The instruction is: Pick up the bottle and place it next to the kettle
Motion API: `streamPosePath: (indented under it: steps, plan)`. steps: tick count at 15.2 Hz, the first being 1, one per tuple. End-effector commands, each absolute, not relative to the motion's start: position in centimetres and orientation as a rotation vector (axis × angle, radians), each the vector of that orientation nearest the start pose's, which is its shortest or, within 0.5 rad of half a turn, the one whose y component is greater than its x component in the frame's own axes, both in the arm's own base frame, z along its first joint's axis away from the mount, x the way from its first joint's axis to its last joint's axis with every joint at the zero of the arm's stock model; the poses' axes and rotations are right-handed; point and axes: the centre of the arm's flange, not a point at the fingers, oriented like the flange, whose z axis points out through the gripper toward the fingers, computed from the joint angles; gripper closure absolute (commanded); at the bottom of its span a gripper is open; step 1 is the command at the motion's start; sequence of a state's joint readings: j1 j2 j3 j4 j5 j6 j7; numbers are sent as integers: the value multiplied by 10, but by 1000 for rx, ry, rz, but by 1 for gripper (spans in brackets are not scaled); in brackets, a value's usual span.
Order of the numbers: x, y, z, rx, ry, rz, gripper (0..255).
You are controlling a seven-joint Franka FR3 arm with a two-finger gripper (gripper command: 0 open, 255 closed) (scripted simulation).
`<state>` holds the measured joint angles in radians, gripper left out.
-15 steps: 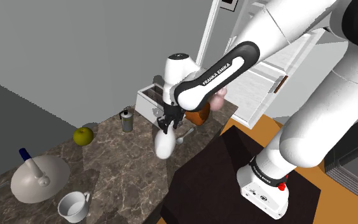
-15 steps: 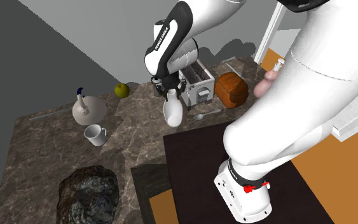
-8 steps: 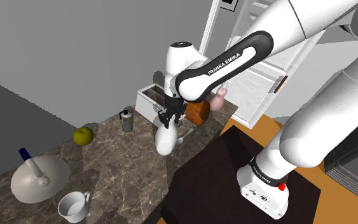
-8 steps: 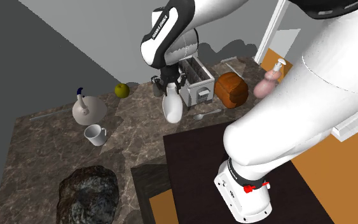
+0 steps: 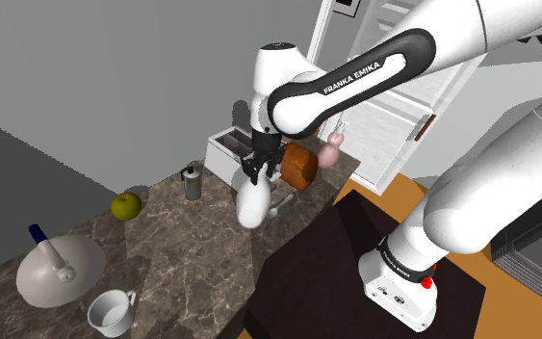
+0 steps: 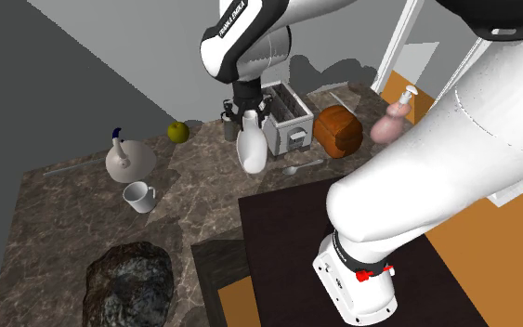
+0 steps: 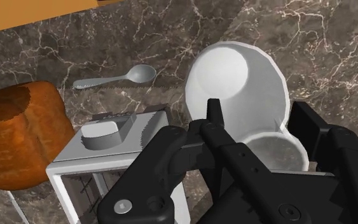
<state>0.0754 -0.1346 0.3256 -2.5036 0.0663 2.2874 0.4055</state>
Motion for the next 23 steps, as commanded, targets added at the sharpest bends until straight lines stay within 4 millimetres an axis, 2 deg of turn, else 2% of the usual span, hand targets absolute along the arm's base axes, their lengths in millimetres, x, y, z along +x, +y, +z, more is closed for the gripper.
streamPosePath:
  steps: [1,23]
  plan:
    - [409,174,335,-3167,87,131,255]
    - [409,174,451,-3167,87,131,255]
